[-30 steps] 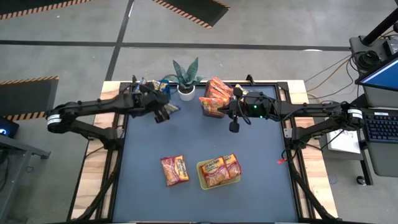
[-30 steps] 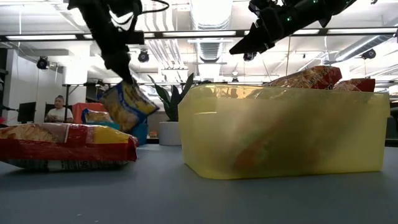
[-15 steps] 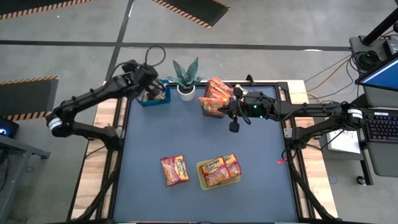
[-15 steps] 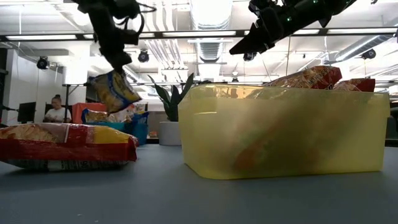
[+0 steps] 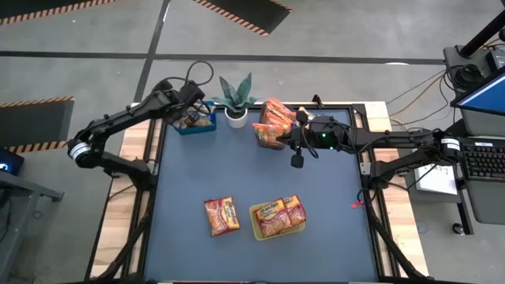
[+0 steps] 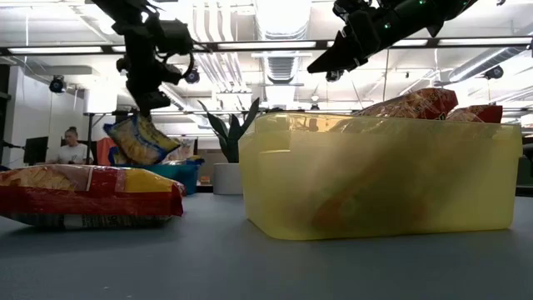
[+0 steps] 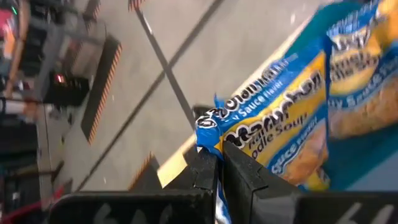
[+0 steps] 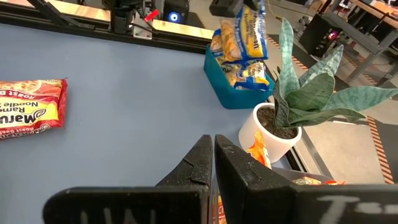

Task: Sort Maruchan noodles
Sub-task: Put the blue bag into the blue bin

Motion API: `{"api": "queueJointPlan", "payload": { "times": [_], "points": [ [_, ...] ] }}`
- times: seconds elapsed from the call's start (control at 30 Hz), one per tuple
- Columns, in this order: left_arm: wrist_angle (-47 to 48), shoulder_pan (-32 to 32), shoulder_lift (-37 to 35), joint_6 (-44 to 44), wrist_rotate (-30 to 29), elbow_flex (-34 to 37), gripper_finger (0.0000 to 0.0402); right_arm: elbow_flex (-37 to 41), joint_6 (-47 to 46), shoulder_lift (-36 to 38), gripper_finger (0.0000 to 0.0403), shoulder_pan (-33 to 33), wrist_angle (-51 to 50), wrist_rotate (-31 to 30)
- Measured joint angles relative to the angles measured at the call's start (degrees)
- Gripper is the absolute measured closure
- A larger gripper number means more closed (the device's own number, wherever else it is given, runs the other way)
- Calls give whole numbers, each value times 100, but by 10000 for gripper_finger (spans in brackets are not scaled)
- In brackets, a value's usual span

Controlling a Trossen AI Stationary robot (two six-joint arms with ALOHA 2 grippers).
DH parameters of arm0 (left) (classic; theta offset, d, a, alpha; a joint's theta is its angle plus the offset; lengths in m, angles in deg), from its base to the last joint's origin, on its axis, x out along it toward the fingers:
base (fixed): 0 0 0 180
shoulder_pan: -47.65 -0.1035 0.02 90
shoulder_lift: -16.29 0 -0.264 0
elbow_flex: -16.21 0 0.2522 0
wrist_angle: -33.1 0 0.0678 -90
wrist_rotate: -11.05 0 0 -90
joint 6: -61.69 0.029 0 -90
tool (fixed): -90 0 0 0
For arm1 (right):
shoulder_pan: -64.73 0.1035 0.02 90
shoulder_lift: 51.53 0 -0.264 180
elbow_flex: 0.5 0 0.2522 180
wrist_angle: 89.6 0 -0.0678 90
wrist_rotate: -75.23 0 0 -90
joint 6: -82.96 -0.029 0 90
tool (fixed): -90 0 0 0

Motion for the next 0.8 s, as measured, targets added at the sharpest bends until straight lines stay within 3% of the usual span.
{"api": "queueJointPlan", "payload": {
  "times": [0.1, 0.4, 0.57, 0.8],
  "points": [
    [663, 7, 179, -566, -2, -289, 401, 0, 7, 0, 394, 0, 2, -2],
    [1374, 7, 1198, -1510, 221, -1112, 401, 0, 6, 0, 394, 0, 0, -4],
    [2402, 7, 2133, -1943, -460, -1606, 401, 0, 7, 0, 394, 0, -9, -4],
    [2781, 15, 2805, -2069, -462, -1970, 401, 0, 7, 0, 394, 0, -53, -2]
  ]
}}
